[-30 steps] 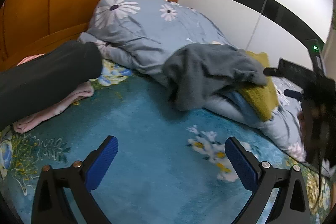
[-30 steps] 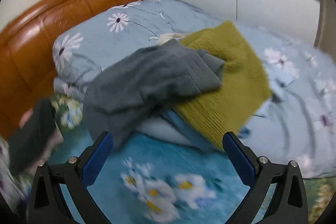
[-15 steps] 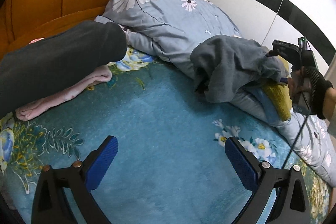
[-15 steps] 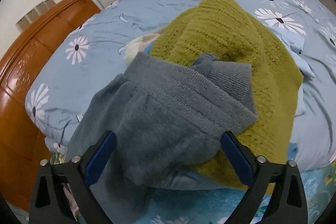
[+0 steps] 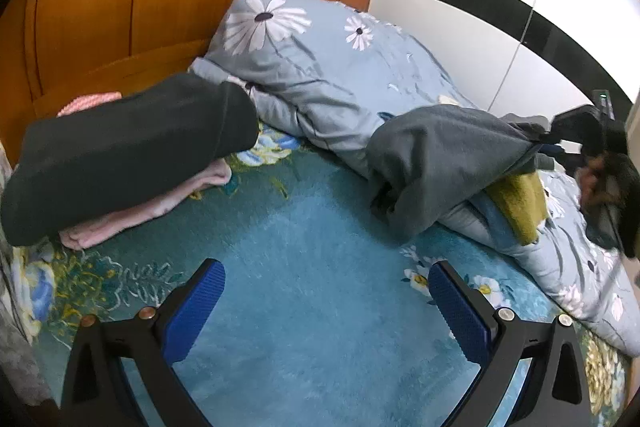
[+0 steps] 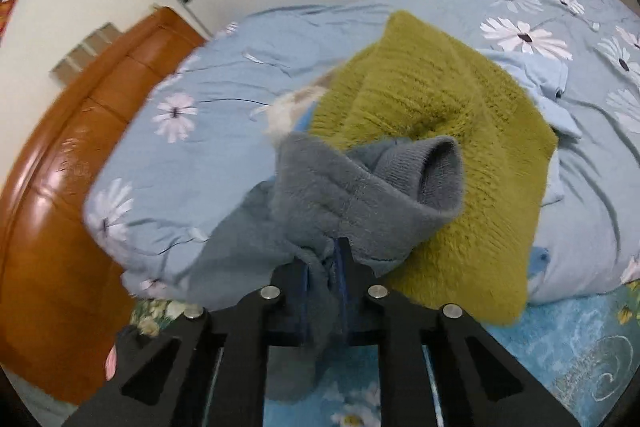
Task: Fold clothes
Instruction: 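Grasp the grey sweatshirt with the right gripper and pull it off the pile, then drag the grey sweatshirt onto the open bed surface with the right gripper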
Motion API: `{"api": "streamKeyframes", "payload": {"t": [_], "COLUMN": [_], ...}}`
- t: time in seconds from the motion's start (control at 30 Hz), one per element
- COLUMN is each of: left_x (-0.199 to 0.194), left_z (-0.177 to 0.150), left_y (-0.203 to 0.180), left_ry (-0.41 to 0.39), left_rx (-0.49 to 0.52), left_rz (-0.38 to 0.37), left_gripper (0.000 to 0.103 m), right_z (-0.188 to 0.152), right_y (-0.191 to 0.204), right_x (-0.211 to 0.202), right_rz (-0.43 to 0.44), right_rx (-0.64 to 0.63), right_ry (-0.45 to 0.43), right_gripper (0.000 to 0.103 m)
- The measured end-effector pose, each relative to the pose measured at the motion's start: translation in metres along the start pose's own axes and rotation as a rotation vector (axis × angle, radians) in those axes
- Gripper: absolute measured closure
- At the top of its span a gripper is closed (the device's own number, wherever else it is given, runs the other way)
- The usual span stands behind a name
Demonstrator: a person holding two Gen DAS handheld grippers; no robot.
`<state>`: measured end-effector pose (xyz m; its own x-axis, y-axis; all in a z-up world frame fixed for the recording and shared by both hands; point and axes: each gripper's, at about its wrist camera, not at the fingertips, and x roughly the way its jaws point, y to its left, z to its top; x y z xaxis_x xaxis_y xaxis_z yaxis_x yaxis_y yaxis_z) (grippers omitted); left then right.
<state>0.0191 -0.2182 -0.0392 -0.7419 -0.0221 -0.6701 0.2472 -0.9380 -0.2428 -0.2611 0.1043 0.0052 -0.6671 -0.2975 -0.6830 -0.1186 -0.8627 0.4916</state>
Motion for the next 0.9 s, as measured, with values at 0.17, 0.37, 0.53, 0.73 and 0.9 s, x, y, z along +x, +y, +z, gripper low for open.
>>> {"api": "streamKeyframes", "payload": {"t": [0.17,0.37,0.53,0.73,0.9], "left_x": [-0.025,-0.036,-0.03,-0.032,-0.029], "left_z": [0.0,-0.012,-0.025,-0.028,-0.03], "left_y": [-0.004,-0.012,-0.02,-0.021,-0.006], "left_ry": [-0.002,0.047,0.108,0.094,0.089], "left_rx": [0.023,0.021,0.008,0.016,0.008], "left_rz": [-0.034,-0.078,-0.1,-0.064,-0.025], "left_gripper": [0.0,0.0,0.0,0.0,0.0], "right_z": [-0.034,-0.083,-0.096,-0.105,-0.111], "right_y": [-0.006,-0.05,-0.087,-0.1,-0.078], "right_x": [-0.067,-0.158,-0.158,-0.13,-0.086], "right_rz": [0.051,0.024,-0.001,0.005,-0.001], "right_rx": [-0.102,-0.191,-0.122,-0.077,-0.068], "right_ry": [0.008,-0.032,0.006,0.072,0.15], "right_gripper": [0.099,0.103,0.103,0.101,0.069]}}
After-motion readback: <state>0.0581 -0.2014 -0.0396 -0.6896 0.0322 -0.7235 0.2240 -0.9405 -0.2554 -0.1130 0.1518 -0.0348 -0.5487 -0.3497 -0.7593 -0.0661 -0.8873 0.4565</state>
